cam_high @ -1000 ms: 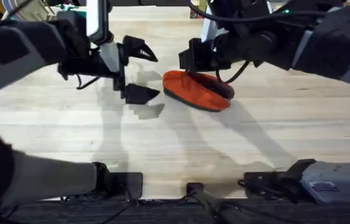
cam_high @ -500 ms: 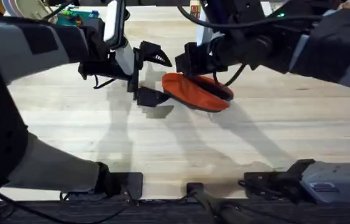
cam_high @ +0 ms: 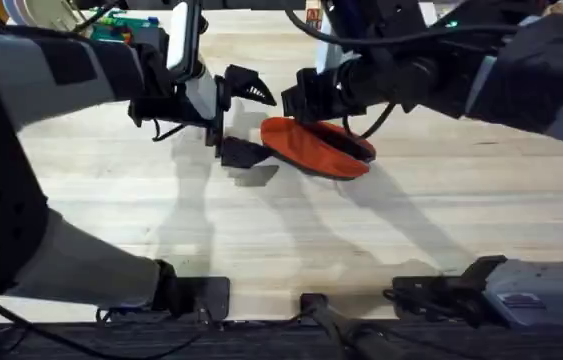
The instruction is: Unzip the bag, pick up the pens from the table one at a time and place them inside, then zip the bag closed.
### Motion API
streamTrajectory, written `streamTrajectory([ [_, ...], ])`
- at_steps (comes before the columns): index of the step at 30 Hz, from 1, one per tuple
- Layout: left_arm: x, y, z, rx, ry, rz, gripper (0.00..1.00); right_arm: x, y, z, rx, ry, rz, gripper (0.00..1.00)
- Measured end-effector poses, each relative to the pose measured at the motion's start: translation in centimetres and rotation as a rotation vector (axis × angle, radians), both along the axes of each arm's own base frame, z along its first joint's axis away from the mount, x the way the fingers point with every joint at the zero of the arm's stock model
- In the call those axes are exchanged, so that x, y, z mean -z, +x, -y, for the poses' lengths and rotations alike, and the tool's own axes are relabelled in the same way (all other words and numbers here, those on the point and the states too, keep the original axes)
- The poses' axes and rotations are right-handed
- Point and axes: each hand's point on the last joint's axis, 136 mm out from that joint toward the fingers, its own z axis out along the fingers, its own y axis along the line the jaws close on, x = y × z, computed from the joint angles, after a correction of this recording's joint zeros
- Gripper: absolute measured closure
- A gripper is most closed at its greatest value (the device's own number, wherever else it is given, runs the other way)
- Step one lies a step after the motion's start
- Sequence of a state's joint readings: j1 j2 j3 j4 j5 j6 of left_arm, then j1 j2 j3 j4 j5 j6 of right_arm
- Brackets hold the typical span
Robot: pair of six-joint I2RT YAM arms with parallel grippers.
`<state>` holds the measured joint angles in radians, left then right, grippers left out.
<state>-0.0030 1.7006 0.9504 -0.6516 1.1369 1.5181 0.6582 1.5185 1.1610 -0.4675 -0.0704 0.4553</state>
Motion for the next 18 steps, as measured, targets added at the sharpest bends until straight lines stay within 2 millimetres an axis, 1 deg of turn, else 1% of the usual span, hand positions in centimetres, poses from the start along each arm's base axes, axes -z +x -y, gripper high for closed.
streamTrajectory([
  [10, 0.4, -0.1, 0.8, 0.029, 0.029, 0.021, 0.037, 0.0, 0.0, 0.0, 0.0, 0.0, 0.001, 0.971],
  [13, 0.5, -0.1, 1.0, 0.031, 0.037, 0.025, 0.053, 0.0, 0.0, 0.0, 0.0, 0.0, 0.001, 0.971],
  [14, 0.6, 0.0, 1.0, 0.03, 0.038, 0.024, 0.089, 0.0, 0.0, 0.0, 0.0, 0.0, 0.001, 0.971],
  [15, 0.6, 0.0, 1.0, 0.027, 0.039, 0.021, 0.151, 0.0, 0.0, 0.0, 0.0, 0.0, 0.001, 0.971],
  [16, 0.6, 0.1, 1.0, 0.024, 0.04, 0.018, 0.24, 0.0, 0.0, 0.0, 0.0, 0.0, 0.001, 0.971],
  [18, 0.6, 0.2, 1.0, 0.021, 0.044, 0.019, 0.569, 0.0, 0.0, 0.0, 0.0, 0.0, 0.001, 0.971],
])
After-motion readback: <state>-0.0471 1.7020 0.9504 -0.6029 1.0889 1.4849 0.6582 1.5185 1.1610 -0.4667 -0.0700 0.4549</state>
